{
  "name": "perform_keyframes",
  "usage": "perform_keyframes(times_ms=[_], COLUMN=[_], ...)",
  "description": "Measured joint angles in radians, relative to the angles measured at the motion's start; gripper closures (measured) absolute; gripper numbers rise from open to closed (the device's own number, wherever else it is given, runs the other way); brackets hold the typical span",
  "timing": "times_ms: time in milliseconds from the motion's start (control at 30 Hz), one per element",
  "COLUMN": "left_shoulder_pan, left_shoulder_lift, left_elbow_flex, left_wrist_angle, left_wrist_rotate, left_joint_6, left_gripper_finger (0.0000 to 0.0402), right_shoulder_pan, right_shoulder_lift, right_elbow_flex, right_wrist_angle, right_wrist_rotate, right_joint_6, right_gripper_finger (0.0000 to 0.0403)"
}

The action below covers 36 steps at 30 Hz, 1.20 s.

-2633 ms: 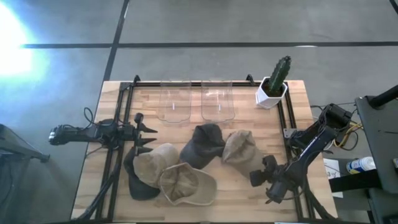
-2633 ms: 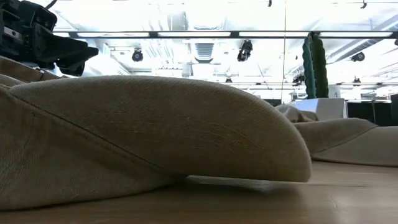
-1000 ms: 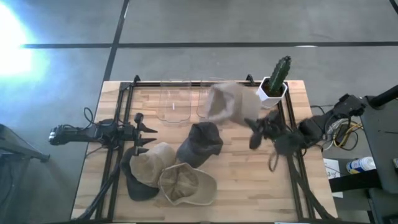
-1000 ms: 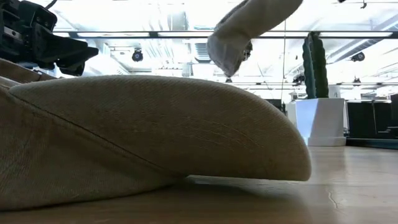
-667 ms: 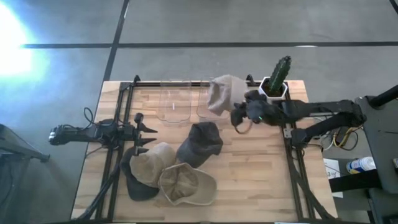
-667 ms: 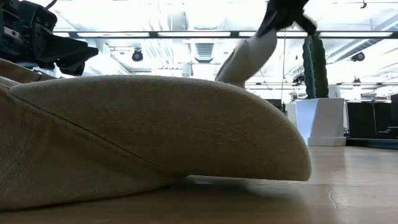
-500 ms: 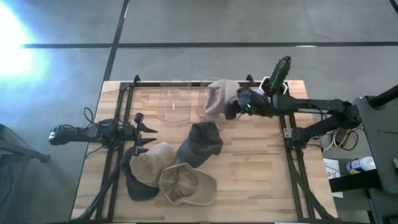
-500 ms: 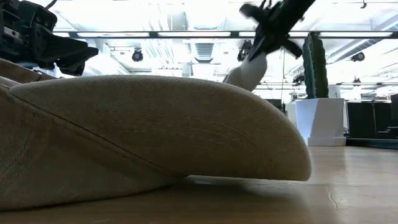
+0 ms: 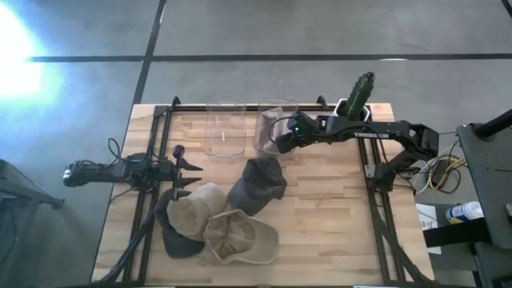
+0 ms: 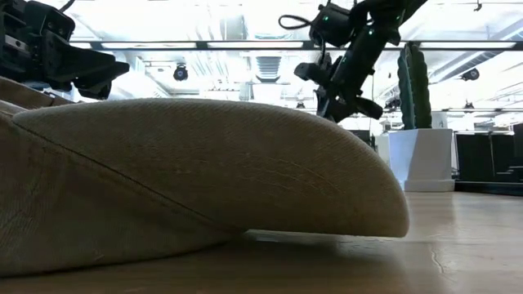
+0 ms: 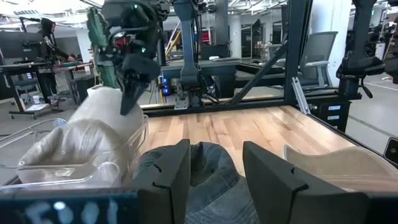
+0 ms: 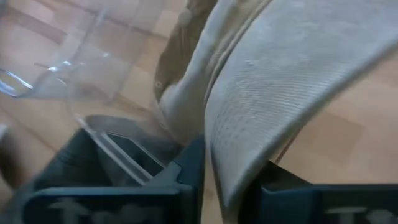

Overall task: Pick & Place hat
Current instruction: Put the top right brown cap into the right transparent bin, then put the middle brown cap into the right transparent bin

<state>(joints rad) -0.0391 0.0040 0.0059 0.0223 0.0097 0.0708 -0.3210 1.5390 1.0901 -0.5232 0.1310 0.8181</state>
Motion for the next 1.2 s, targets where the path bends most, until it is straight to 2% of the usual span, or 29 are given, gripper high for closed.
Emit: perform_keyframes(times_ms=[200, 333, 433, 500, 567, 700, 900, 1133, 1200], left_shoulder_pan=[0.000, 0.000, 0.000, 0.000, 0.000, 0.000, 0.000, 0.000, 0.000], left_shoulder_lift=[0.000, 0.000, 0.000, 0.000, 0.000, 0.000, 0.000, 0.004, 0.006], left_elbow_flex=[0.000, 0.000, 0.000, 0.000, 0.000, 0.000, 0.000, 0.000, 0.000], left_wrist_angle=[0.000, 0.000, 0.000, 0.000, 0.000, 0.000, 0.000, 0.000, 0.000], left_wrist_rotate=[0.000, 0.000, 0.000, 0.000, 0.000, 0.000, 0.000, 0.000, 0.000], left_joint_6=[0.000, 0.000, 0.000, 0.000, 0.000, 0.000, 0.000, 0.000, 0.000], left_gripper_finger=[0.0260, 0.0260, 0.0260, 0.0260, 0.0260, 0.0260, 0.0260, 0.0260, 0.0260], right_shoulder_pan=[0.000, 0.000, 0.014, 0.043, 0.077, 0.180, 0.406, 0.597, 0.646], right_shoulder_lift=[-0.028, -0.094, -0.160, -0.203, -0.234, -0.245, -0.145, 0.035, 0.084], right_elbow_flex=[0.014, 0.034, 0.040, 0.047, 0.049, 0.022, -0.033, -0.043, -0.018], right_wrist_angle=[-0.043, -0.099, -0.103, -0.102, -0.106, -0.127, -0.098, 0.123, 0.153], right_wrist_rotate=[0.040, 0.098, 0.091, 0.033, -0.074, -0.254, -0.265, -0.260, -0.230], right_joint_6=[-0.002, -0.032, -0.092, -0.145, -0.170, -0.110, -0.093, -0.047, -0.046], right_gripper_finger=[0.0282, 0.0248, 0.0224, 0.0213, 0.0206, 0.0207, 0.0211, 0.0212, 0.0212])
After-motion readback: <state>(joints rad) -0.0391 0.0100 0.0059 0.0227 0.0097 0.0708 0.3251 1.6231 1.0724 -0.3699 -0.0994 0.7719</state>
